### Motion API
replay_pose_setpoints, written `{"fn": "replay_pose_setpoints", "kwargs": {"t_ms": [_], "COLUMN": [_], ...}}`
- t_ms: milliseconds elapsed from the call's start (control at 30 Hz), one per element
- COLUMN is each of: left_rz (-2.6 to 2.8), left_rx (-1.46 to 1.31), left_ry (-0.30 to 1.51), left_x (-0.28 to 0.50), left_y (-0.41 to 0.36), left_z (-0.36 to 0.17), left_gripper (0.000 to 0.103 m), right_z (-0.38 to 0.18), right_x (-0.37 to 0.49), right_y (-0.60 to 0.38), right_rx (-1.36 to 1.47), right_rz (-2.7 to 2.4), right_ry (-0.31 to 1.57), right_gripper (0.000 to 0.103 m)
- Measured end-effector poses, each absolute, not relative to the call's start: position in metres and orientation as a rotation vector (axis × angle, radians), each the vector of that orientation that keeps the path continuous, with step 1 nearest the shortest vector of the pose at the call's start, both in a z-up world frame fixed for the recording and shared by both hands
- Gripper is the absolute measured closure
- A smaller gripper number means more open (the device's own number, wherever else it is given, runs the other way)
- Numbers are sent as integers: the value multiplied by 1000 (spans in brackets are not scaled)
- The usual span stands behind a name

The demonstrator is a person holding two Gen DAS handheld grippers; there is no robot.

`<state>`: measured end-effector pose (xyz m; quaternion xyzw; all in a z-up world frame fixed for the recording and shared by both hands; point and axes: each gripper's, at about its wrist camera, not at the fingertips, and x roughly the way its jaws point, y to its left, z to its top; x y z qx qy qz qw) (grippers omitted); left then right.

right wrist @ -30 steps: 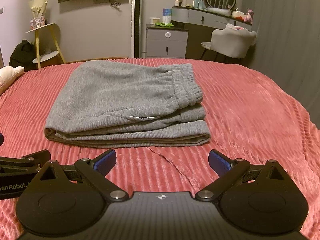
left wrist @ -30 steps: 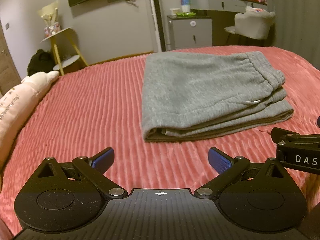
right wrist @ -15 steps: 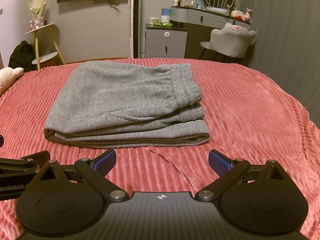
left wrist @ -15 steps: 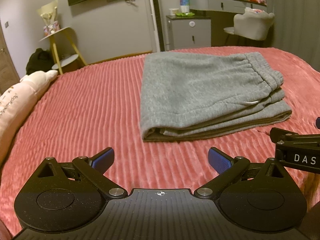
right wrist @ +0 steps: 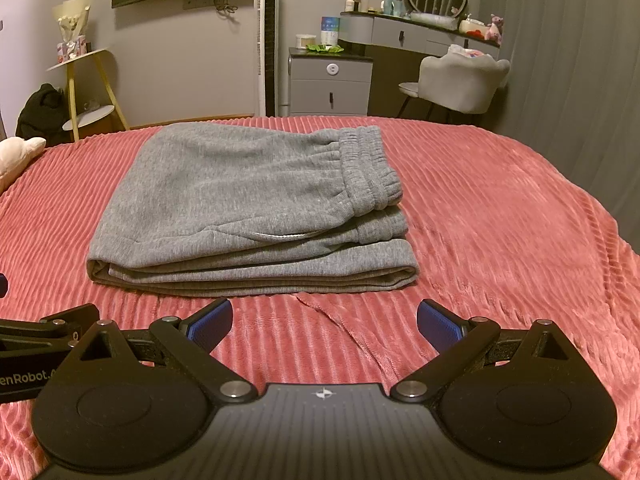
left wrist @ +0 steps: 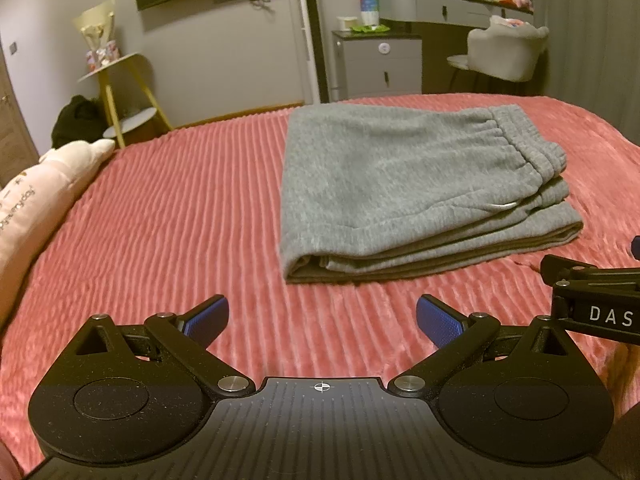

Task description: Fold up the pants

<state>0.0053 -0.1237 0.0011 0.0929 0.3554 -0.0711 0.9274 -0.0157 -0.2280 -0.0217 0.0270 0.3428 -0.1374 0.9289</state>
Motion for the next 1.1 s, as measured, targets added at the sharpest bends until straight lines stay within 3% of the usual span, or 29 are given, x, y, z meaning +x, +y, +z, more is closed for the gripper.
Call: {"fn": "replay_pose_setpoints", "kwargs": {"t_ms": [1100], "left_rz": [-154], "left_rx": [160], "left_ry": [739], "left_x": [7], "left_y": [-121], "left_z": [2], "left_gripper": [0], "right_z": [-22], "right_x": [-15], "right_y": [-228], "right_rx": [54], "right_rz": [-285], "right_ry": [702], "right_gripper": [4]}}
